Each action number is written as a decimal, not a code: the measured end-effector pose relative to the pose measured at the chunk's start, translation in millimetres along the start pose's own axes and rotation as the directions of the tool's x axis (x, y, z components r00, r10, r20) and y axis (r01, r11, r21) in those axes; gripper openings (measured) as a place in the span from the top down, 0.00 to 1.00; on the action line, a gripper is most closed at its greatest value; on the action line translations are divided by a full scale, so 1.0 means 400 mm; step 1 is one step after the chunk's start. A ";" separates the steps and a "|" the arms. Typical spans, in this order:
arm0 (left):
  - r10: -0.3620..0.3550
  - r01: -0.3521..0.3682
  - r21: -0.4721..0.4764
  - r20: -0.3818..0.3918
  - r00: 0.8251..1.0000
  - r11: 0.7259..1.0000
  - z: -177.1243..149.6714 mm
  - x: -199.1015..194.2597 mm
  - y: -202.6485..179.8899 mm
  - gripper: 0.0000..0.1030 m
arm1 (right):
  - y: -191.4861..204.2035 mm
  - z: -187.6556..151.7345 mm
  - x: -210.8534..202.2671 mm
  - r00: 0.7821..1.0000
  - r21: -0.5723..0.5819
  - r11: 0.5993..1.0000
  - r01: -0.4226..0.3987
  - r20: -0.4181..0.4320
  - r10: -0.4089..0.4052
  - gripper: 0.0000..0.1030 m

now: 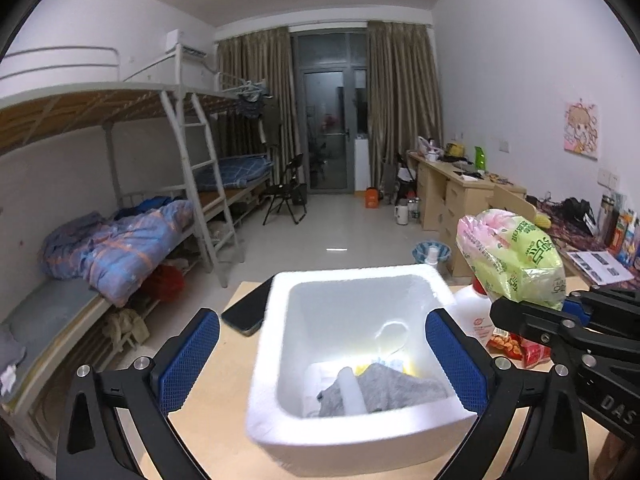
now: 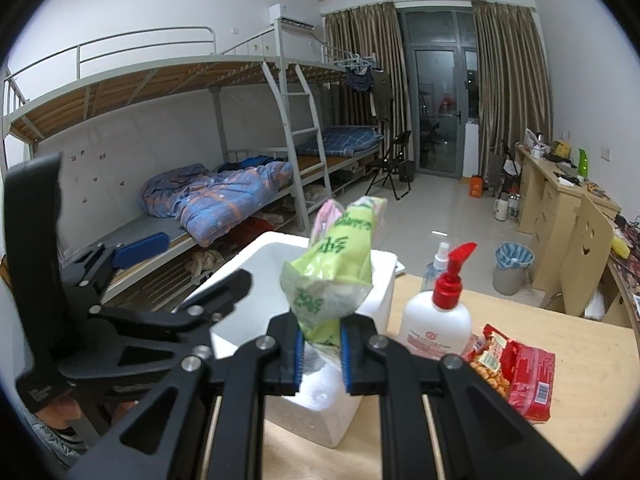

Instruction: Organize soft objects

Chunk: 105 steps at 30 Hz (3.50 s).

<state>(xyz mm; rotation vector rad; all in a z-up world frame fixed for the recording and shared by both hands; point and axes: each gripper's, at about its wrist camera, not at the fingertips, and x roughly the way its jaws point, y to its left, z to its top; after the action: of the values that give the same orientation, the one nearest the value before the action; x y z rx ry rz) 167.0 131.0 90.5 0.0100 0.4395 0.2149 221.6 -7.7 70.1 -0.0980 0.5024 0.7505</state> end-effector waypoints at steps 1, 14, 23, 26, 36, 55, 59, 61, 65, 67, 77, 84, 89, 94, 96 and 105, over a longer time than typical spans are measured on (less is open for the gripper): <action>0.007 -0.007 -0.017 0.000 1.000 1.000 -0.004 -0.007 0.011 0.00 | 0.001 0.000 0.005 1.000 -0.001 1.000 -0.002 -0.003 0.002 0.83; 0.095 -0.095 -0.030 -0.005 0.995 0.995 -0.046 -0.071 0.074 0.00 | 0.053 0.013 0.064 0.998 -0.030 0.998 -0.059 -0.036 0.058 0.83; 0.142 -0.143 -0.058 -0.028 0.989 0.988 -0.075 -0.089 0.136 0.00 | 0.084 0.012 0.108 0.995 -0.041 0.996 -0.082 -0.064 0.079 0.83; 0.151 -0.153 -0.061 -0.030 0.988 0.986 -0.082 -0.093 0.147 0.00 | 0.082 0.012 0.114 0.994 -0.042 0.996 -0.079 -0.074 0.076 0.83; 0.157 -0.159 -0.073 -0.028 0.987 0.985 -0.078 -0.090 0.166 0.00 | 0.084 0.015 0.126 0.995 -0.039 0.998 -0.050 -0.093 0.046 0.83; 0.154 -0.155 -0.078 -0.009 0.988 0.985 -0.076 -0.104 0.155 0.00 | 0.089 0.036 0.086 0.998 -0.051 0.997 0.056 -0.026 -0.057 0.06; 0.155 -0.155 -0.079 -0.005 0.988 0.985 -0.073 -0.111 0.152 0.00 | 0.083 0.032 0.072 0.998 -0.044 0.997 0.058 -0.019 -0.059 0.06; 0.151 -0.151 -0.077 -0.007 0.988 0.985 -0.073 -0.111 0.150 0.00 | 0.075 0.026 0.059 0.998 -0.041 0.997 0.066 -0.014 -0.066 0.06; 0.138 -0.138 -0.078 -0.003 0.990 0.987 -0.074 -0.123 0.140 0.00 | 0.058 0.016 0.030 0.996 -0.021 0.996 0.089 -0.005 -0.089 0.05; 0.131 -0.130 -0.071 0.001 0.991 0.989 -0.074 -0.130 0.128 0.00 | 0.048 0.012 0.017 0.995 -0.010 0.995 0.100 -0.004 -0.100 0.05; 0.079 -0.079 -0.047 0.015 0.997 0.996 -0.069 -0.153 0.066 0.00 | -0.019 -0.029 -0.097 0.981 0.052 0.980 0.191 0.033 -0.192 0.05; 0.003 -0.003 0.000 0.027 1.000 1.000 -0.066 -0.169 -0.027 0.00 | -0.104 -0.088 -0.193 0.959 0.131 0.954 0.269 0.052 -0.277 0.04; -0.050 0.049 0.004 0.025 0.998 0.999 -0.064 -0.164 -0.088 0.00 | -0.148 -0.118 -0.231 0.944 0.184 0.932 0.313 0.050 -0.327 0.01; -0.080 0.080 0.003 0.024 0.996 0.997 -0.069 -0.164 -0.125 0.00 | -0.156 -0.133 -0.258 0.941 0.202 0.927 0.315 0.059 -0.332 0.00; -0.092 0.092 -0.005 0.030 0.995 0.996 -0.069 -0.168 -0.129 0.00 | -0.156 -0.141 -0.274 0.935 0.209 0.922 0.325 0.075 -0.346 0.00; -0.085 0.085 0.000 0.071 0.994 0.996 -0.080 -0.208 -0.146 0.00 | -0.159 -0.177 -0.316 0.931 0.235 0.917 0.322 0.098 -0.352 0.00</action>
<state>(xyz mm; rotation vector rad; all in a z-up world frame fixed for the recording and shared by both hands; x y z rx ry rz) 91.9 55.3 93.5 -0.0038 0.3684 0.1311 157.9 -152.1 61.6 0.0688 0.4165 0.3569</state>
